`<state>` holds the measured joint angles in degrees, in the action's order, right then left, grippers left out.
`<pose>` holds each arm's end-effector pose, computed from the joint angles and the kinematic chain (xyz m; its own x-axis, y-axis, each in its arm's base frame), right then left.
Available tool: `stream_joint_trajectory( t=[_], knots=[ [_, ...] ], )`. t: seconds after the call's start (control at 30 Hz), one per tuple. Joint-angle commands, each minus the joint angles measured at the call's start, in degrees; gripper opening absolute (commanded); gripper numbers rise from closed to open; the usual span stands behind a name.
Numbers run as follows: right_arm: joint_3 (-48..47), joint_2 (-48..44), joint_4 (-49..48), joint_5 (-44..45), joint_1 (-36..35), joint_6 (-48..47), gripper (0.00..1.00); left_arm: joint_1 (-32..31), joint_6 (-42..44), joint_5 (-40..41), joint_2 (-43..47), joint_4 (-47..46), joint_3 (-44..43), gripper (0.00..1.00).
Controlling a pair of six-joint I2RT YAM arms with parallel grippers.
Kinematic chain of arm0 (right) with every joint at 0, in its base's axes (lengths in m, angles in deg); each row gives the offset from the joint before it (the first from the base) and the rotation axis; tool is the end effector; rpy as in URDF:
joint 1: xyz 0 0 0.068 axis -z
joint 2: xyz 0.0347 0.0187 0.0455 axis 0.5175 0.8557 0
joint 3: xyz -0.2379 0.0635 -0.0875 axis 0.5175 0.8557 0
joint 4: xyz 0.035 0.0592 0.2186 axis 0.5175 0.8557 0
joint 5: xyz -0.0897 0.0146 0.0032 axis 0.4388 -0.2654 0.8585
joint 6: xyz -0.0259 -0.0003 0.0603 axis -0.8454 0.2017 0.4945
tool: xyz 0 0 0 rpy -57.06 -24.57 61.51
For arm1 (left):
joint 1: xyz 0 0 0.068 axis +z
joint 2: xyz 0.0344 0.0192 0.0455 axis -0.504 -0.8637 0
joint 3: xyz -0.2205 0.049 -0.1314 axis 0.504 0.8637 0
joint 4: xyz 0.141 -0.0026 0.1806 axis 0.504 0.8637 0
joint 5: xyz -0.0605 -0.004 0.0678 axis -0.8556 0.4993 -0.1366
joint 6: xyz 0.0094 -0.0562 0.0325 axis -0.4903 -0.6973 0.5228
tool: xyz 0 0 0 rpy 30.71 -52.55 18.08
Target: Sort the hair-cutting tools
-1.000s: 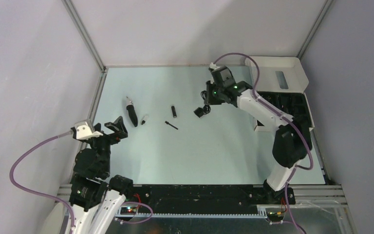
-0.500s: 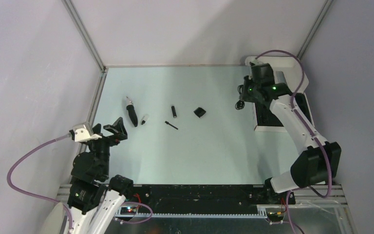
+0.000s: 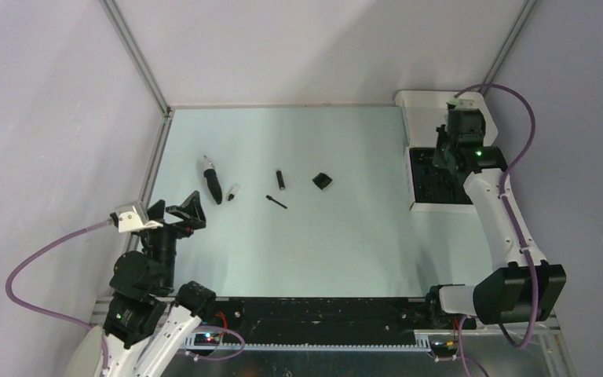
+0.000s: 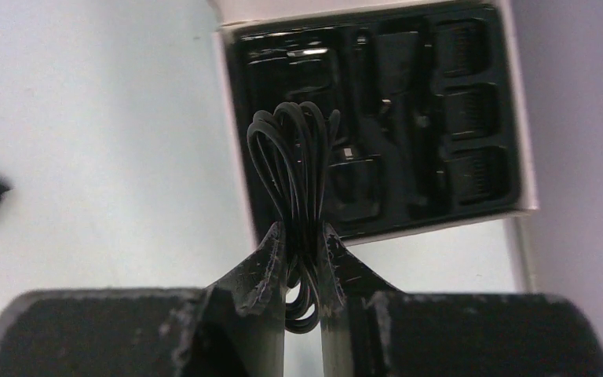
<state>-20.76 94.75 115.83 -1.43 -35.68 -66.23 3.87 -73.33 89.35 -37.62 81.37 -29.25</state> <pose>0.2567 0.0078 0.3364 -0.6402 0.0205 -0.7679 0.1528 0.9831 -0.1012 0.0427 0.0086 0.3181 0.1417 -0.3000 -0.9434 -0.0465 0.9499 -0.3090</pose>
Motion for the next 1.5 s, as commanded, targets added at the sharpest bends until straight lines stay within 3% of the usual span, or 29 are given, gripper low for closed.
stream_joint_trajectory(
  t=[0.0, 0.3, 0.5, 0.7, 0.9, 1.13, 1.47],
  knots=[
    [0.04, 0.41, -5.26, 1.62, 4.86, -6.81, 0.0, -2.49, 1.24, 2.73, 0.75, -0.61, -1.34, 1.0],
    [0.08, 9.55, -17.49, -0.2, 8.9, 1.74, 0.0, -4.63, 1.59, 3.55, 0.42, -0.65, -1.23, 1.0],
    [0.03, 17.28, -24.97, -4.04, 8.98, -17.69, 0.0, -4.63, 1.69, 3.52, -0.67, -0.71, -1.21, 1.0],
    [0.06, 21.96, -26.23, -11.79, 9.31, -33.7, 0.0, -4.59, 1.89, 3.35, -2.05, -1.02, -1.19, 1.0],
    [0.03, 27.92, -22.74, -11.82, 8.89, -44.73, 0.0, -4.5, 2.11, 3.25, -3.42, -1.26, -1.11, 1.0],
    [0.03, 31.83, -21.48, -11.45, 6.5, -51.24, 0.0, -4.45, 2.3, 2.91, -4.25, -1.45, -0.98, 1.0],
    [0.07, 31.67, -24.55, -6.89, 4.7, -51.65, 0.29, -4.46, 2.34, 2.69, -4.26, -1.51, -0.92, 1.0]
  ],
)
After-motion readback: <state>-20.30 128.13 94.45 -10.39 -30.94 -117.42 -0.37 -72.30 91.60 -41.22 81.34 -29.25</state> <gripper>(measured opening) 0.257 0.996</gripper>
